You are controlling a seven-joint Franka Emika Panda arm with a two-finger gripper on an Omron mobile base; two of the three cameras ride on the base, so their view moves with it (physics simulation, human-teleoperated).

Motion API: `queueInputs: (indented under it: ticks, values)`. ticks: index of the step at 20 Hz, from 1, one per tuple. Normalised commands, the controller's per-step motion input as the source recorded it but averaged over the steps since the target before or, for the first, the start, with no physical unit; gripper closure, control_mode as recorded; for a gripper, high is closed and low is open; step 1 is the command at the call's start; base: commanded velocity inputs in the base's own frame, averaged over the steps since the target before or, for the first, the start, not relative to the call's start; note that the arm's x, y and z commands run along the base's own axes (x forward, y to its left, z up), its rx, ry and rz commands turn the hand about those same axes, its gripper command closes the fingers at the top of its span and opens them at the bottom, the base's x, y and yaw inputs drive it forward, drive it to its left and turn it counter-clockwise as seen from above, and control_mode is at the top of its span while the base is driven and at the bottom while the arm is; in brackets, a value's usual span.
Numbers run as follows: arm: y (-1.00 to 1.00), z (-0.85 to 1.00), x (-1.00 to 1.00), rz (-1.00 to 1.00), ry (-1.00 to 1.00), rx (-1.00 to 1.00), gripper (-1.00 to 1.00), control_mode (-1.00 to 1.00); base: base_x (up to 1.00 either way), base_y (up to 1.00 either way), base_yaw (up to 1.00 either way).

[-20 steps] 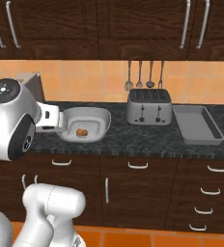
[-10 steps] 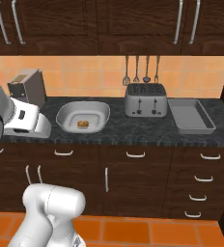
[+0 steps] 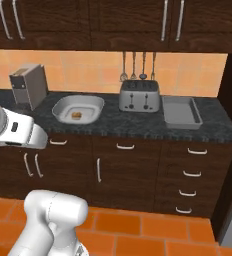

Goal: Place one carrot and one chicken drumstick in each tupperware on the nearby counter, to pack two identical lunches.

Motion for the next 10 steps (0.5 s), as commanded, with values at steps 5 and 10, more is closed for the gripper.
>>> queueInputs:
  ticks: [5, 10]
  values:
    - [0.0, 0.0, 0.0, 0.0, 0.0, 0.0, -1.0, 1.0, -0.02, -1.0, 0.17]
    - [0.0, 0.0, 0.0, 0.0, 0.0, 0.0, -1.0, 1.0, 0.0, -1.0, 0.04]
